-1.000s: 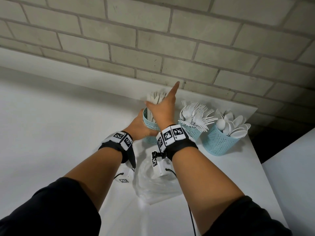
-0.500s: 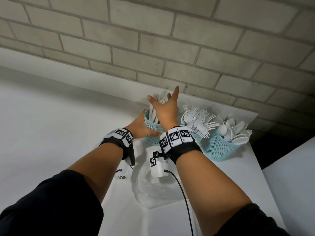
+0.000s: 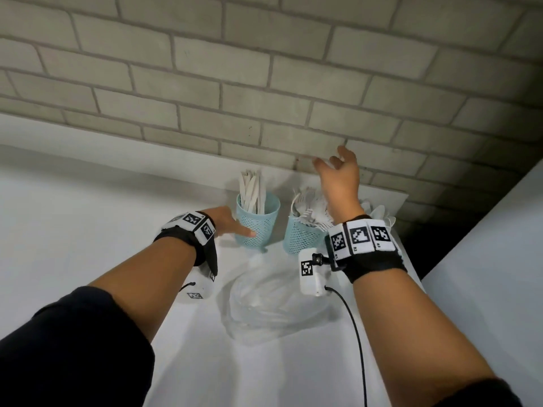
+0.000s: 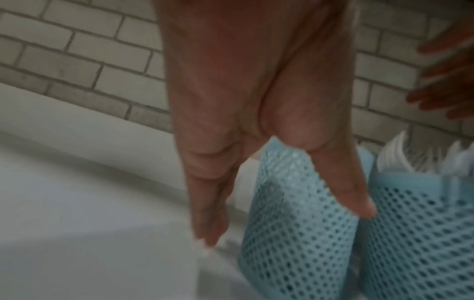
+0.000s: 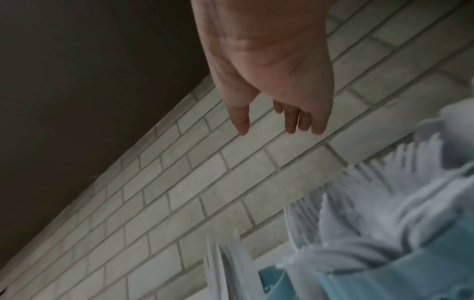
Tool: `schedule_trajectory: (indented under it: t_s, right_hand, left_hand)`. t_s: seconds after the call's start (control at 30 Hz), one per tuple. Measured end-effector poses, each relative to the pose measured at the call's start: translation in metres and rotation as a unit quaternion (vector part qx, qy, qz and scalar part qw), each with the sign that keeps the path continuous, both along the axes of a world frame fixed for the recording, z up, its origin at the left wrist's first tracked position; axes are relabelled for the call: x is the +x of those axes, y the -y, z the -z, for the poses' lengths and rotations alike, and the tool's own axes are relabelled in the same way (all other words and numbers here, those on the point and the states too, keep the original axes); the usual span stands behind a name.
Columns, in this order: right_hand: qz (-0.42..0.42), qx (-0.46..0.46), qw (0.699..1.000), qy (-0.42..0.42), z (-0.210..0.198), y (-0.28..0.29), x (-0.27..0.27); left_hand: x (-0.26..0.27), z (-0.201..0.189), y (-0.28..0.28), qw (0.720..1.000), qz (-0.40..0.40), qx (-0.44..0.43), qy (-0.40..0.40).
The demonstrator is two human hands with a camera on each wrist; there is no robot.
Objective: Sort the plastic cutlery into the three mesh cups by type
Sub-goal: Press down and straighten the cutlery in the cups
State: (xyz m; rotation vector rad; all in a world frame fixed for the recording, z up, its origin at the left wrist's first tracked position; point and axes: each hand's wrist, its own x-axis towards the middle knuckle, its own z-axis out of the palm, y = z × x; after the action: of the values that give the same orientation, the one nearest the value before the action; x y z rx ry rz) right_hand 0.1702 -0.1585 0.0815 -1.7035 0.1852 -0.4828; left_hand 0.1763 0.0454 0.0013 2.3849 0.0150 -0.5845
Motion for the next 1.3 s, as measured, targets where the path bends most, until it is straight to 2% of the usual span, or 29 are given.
schedule_trajectory:
  t_s: [0.1,0.17,0.27,0.37,0.43,0.5,0.6,0.7,0.8,0.83,0.9,1.03,1.17,1.3]
  right_hand:
    - [-0.014,-0.034,0.999,-0.039,-0.004,0.018,-0.013]
    - [-0.029,-0.079,0.995,-0.058,-0.002,0.026,-0.021]
    - [-0.009,-0.167,0.982,-0.086,0.002,0.034,-0.030]
    - [-0.040,-0.310,0.925,-0.217,0.000,0.038,-0.042]
    - [-0.083,-0.348,0.886,-0.296,0.003,0.038,-0.049]
    - [-0.111,-0.355,0.871,-0.319,0.009,0.041,-0.054]
    - [-0.155,-0.375,0.861,-0.308,0.025,0.043,-0.054]
    - [-0.196,-0.309,0.893,-0.261,0.051,0.040,-0.044]
    - [-0.150,-0.206,0.949,-0.186,0.071,0.036,-0.034]
    - [-0.131,-0.177,0.961,-0.170,0.075,0.035,-0.032]
    - [-0.098,-0.147,0.974,-0.141,0.083,0.033,-0.026]
    - [-0.064,-0.139,0.985,-0.082,0.093,0.027,-0.017]
    - [-0.063,-0.117,0.988,-0.082,0.083,0.033,-0.005]
    - [-0.030,-0.139,0.990,-0.020,0.077,0.029,0.001]
  left_hand:
    - [-0.007,-0.017,0.000,0.995,0.018,0.100,0.006]
    - [-0.010,-0.024,0.006,0.994,0.025,0.107,0.014]
    - [-0.014,-0.033,0.026,0.992,0.063,0.110,0.024]
    - [-0.019,-0.030,0.054,0.989,0.085,0.101,0.066]
    - [-0.021,-0.024,0.073,0.990,0.109,0.061,0.067]
    - [-0.029,-0.016,0.091,0.988,0.138,0.029,0.066]
    - [-0.026,0.000,0.112,0.981,0.155,0.023,0.115]
    - [-0.016,0.014,0.129,0.981,0.111,-0.016,0.159]
    - [-0.007,0.033,0.136,0.975,-0.016,-0.152,0.161]
    - [0.002,0.047,0.137,0.965,-0.065,-0.191,0.165]
    - [0.016,0.071,0.141,0.949,-0.108,-0.239,0.177]
    - [0.012,0.058,0.143,0.930,-0.101,-0.292,0.198]
    - [0.018,0.060,0.137,0.931,-0.062,-0.303,0.194]
    - [0.016,0.057,0.133,0.932,-0.010,-0.301,0.202]
